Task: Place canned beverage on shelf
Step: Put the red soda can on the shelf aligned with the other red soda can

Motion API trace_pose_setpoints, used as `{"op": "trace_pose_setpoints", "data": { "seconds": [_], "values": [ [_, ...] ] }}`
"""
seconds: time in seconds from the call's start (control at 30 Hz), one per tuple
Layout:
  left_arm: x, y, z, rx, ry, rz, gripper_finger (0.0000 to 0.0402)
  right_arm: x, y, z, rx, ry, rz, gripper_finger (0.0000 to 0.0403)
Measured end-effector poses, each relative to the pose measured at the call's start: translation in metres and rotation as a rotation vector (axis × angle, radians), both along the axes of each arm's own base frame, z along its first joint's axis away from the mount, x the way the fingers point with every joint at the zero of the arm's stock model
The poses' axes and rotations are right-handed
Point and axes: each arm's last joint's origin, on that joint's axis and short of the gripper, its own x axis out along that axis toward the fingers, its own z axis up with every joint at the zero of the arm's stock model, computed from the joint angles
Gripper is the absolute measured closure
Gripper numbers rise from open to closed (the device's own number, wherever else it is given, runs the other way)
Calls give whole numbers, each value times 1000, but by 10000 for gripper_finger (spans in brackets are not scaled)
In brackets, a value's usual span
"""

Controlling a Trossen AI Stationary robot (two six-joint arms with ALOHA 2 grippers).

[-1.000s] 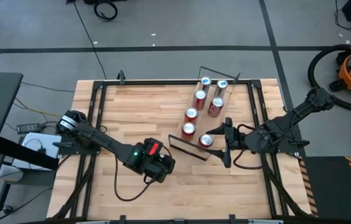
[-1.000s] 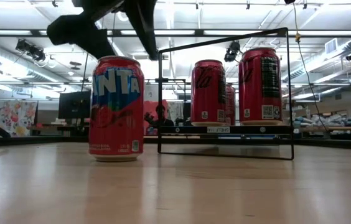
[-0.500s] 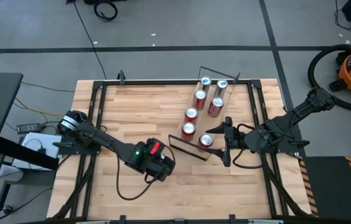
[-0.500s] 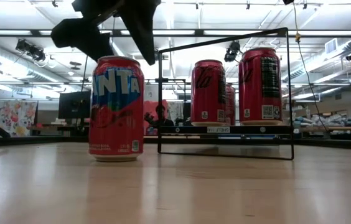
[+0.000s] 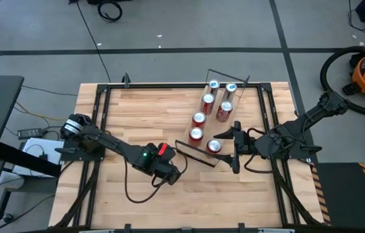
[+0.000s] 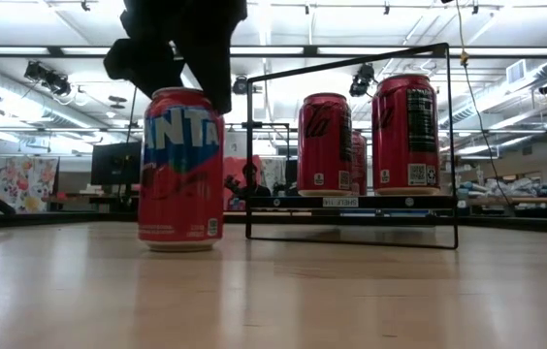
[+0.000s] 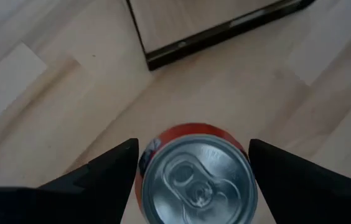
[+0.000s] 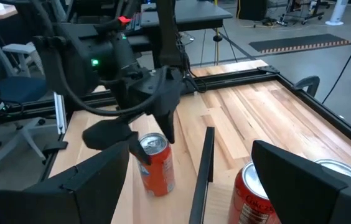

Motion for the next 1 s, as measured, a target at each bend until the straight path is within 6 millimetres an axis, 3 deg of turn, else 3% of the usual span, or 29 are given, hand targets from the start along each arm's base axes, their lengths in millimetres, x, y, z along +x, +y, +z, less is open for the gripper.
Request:
{"op": "trace_pose_setpoints", "data": {
  "seconds": [0.2, 0.7, 1.0],
  "values": [
    [2, 3, 0, 6, 16, -38, 94, -1, 2, 0, 1, -1, 10, 53],
    [4, -1, 1, 139, 113, -543, 125, -2, 4, 0, 2, 0, 16, 53],
    [7, -5, 3, 154, 79, -636, 125, -2, 4, 0, 5, 2, 25, 53]
  ]
}}
